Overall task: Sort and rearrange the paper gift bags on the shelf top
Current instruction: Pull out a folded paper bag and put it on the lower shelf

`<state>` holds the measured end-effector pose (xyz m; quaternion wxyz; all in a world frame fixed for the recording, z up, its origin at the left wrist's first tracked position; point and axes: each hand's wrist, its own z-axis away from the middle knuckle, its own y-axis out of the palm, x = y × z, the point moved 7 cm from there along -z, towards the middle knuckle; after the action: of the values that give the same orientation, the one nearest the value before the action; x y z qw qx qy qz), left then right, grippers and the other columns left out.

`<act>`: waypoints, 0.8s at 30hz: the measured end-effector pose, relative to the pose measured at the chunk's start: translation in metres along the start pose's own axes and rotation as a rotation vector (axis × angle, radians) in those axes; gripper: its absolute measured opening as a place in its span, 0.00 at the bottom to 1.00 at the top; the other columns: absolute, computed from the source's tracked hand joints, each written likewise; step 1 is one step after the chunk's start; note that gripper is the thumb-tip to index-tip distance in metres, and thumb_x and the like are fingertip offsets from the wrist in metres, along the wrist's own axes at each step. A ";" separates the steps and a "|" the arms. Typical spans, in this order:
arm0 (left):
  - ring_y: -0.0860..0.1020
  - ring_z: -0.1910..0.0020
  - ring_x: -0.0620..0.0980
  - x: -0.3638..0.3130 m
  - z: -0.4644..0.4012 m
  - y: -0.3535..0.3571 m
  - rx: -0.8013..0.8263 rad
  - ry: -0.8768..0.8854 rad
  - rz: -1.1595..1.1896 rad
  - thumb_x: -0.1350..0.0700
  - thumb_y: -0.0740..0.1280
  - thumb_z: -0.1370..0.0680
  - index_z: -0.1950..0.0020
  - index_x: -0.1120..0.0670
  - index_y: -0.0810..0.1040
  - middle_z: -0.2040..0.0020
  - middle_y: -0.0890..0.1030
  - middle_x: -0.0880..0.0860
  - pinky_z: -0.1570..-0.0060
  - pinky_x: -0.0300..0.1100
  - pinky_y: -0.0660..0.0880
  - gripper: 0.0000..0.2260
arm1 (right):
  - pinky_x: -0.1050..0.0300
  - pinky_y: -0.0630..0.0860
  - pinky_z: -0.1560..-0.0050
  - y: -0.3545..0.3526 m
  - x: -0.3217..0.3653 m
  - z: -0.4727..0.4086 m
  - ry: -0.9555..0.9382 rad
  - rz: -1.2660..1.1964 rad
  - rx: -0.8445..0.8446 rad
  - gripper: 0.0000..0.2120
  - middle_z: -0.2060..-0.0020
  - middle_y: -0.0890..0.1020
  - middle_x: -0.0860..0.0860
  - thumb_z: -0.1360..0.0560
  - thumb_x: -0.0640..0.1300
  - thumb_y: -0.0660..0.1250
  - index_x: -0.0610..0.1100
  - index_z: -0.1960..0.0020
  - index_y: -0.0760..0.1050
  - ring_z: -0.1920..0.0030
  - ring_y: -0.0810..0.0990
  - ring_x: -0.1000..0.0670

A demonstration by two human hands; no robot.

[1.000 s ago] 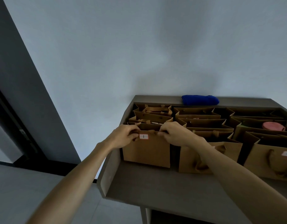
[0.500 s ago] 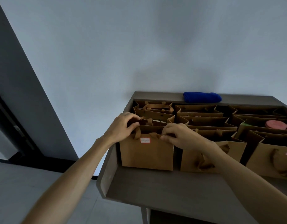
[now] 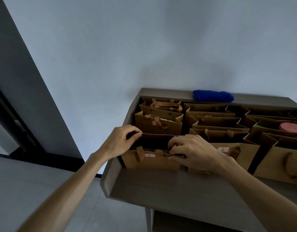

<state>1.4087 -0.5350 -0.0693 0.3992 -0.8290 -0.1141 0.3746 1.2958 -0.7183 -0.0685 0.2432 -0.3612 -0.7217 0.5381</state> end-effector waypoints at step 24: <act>0.79 0.51 0.43 0.006 -0.053 0.017 0.215 -0.055 -0.088 0.53 0.62 0.18 0.43 0.50 0.80 0.52 0.79 0.43 0.58 0.25 0.70 0.09 | 0.53 0.77 0.49 -0.003 -0.113 -0.054 0.633 -0.041 0.095 0.09 0.39 0.76 0.50 0.22 0.51 0.67 0.49 0.46 0.80 0.43 0.77 0.50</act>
<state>1.4492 -0.5737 -0.0637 0.4987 -0.7650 -0.1202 0.3894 1.4050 -0.7747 -0.0448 0.4829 -0.4845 -0.5913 0.4271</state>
